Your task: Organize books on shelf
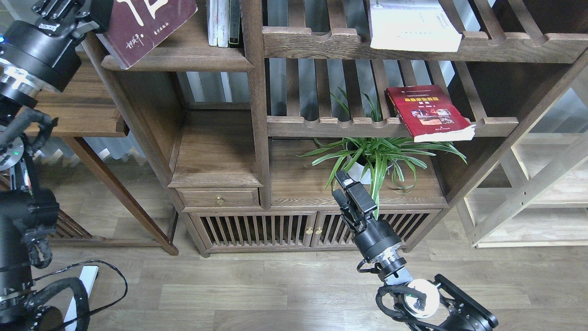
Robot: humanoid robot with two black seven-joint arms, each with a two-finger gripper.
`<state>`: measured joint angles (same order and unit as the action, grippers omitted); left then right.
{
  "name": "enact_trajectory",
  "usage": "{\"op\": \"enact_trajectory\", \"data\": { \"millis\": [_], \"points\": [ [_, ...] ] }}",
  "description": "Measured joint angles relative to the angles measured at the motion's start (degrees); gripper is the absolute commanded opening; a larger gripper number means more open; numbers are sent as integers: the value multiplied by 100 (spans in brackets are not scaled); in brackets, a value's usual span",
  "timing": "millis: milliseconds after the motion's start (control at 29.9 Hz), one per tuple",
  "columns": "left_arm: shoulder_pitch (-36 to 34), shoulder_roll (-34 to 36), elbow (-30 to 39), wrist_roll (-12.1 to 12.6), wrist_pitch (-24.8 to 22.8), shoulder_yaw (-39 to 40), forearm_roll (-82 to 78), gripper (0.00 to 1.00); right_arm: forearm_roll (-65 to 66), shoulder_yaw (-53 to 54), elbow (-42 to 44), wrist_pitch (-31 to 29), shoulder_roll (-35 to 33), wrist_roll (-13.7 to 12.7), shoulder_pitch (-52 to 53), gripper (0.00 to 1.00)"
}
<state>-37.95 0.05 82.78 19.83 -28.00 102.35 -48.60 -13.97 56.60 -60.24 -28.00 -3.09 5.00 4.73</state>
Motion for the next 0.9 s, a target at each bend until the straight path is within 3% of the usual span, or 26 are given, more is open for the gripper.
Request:
{"op": "enact_trajectory", "data": {
  "millis": [267,702,769,903],
  "points": [
    [-12,477,-69,-940,0,-609,-58,0,-9,-36,12,0,78,0,-15,91],
    [91,1102,-271,-1837,28,-705,-165,0,-18,-50,12,0,98,0,-41,91],
    [92,1103,-347,-1962,163,-793,-210,0,-23,-54,12,0,100,0,-42,91],
    [77,1102,-511,-2516,756,-1147,-290,0,-26,-102,12,0,144,0,-40,91]
  ]
}}
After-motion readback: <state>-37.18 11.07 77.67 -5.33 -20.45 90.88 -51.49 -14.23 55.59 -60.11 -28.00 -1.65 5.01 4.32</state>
